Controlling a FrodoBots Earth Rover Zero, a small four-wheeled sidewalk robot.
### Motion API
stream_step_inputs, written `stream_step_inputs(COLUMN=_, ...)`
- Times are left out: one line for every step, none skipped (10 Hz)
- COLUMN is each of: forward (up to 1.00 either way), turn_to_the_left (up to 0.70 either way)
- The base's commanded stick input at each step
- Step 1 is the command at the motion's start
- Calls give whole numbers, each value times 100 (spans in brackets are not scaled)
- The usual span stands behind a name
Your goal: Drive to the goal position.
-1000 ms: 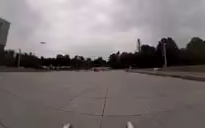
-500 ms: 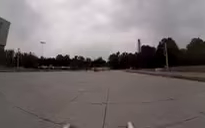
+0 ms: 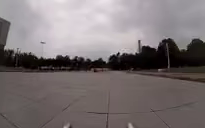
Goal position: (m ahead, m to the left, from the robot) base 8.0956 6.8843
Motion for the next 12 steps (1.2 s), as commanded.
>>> stream_step_inputs(forward=70, turn_to_the_left=0)
stream_step_inputs(forward=70, turn_to_the_left=0)
stream_step_inputs(forward=70, turn_to_the_left=0)
stream_step_inputs(forward=70, turn_to_the_left=0)
stream_step_inputs(forward=70, turn_to_the_left=0)
stream_step_inputs(forward=70, turn_to_the_left=0)
stream_step_inputs(forward=70, turn_to_the_left=0)
stream_step_inputs(forward=70, turn_to_the_left=0)
stream_step_inputs(forward=70, turn_to_the_left=0)
stream_step_inputs(forward=70, turn_to_the_left=0)
stream_step_inputs(forward=70, turn_to_the_left=0)
stream_step_inputs(forward=70, turn_to_the_left=0)
